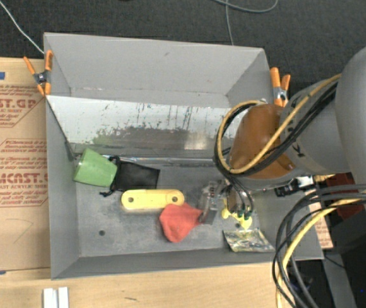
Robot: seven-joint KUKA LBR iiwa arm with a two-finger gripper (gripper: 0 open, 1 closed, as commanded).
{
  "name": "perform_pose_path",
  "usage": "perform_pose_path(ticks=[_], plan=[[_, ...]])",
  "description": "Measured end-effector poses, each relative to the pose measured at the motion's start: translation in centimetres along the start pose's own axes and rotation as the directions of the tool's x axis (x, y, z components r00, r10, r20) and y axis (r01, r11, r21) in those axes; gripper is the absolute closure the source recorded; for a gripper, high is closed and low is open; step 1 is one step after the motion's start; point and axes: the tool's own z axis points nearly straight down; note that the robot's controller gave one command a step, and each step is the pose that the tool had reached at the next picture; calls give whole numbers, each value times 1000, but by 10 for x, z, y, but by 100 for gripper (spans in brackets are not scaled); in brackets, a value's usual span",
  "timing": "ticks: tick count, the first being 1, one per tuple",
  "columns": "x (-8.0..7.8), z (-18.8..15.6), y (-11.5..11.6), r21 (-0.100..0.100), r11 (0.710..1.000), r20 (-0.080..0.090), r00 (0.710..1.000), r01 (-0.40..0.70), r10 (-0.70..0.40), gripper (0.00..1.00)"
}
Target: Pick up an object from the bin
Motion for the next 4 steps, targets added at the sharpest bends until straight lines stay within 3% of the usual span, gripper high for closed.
perform_pose_path(ticks=[1,2,3,4], plan=[[-13,-155,-12,-1,1000,3,1000,-7,7,100],[-13,-155,-12,0,1000,2,1000,-7,7,0],[-13,-155,-12,0,1000,2,1000,-7,7,0],[1,-73,-30,0,993,6,993,118,-118,0]])
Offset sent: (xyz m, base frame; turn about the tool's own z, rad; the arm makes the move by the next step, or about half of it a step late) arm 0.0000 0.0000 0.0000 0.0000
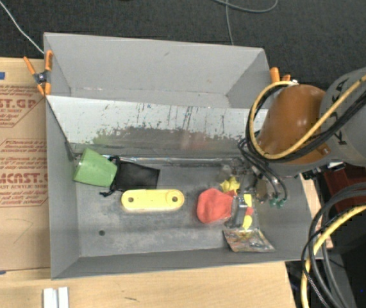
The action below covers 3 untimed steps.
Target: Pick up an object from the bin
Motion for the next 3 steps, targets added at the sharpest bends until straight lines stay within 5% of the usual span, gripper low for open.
perform_pose_path(ticks=[1,2,3], plan=[[-13,55,-6,-2,951,-3,951,308,-308,0],[-12,75,-12,0,889,2,889,458,-458,100],[-12,75,-12,-1,889,2,889,458,-458,100]])
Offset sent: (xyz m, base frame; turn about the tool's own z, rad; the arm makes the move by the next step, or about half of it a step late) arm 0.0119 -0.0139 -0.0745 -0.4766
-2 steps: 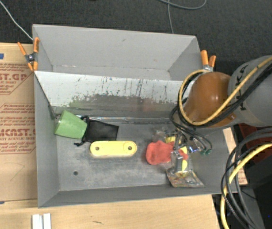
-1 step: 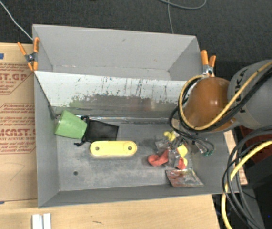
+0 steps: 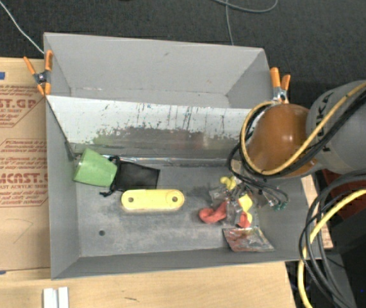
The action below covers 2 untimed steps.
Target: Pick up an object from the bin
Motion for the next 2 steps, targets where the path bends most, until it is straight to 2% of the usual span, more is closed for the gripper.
perform_pose_path(ticks=[2], plan=[[-5,-3,-8,0,1000,2,1000,20,-20,100]])
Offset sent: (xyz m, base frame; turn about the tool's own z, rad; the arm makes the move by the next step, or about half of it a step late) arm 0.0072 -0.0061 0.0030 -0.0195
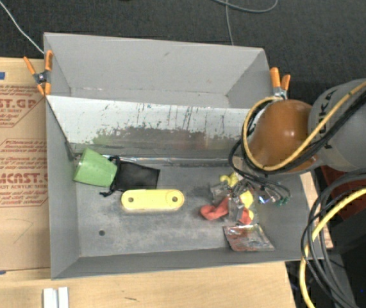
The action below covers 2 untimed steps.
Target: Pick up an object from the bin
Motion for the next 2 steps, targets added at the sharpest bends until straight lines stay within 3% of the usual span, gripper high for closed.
perform_pose_path(ticks=[1,2], plan=[[-12,-5,-8,1,1000,2,1000,-5,5,100],[-4,-104,-8,-2,1000,-2,1000,-23,23,100]])
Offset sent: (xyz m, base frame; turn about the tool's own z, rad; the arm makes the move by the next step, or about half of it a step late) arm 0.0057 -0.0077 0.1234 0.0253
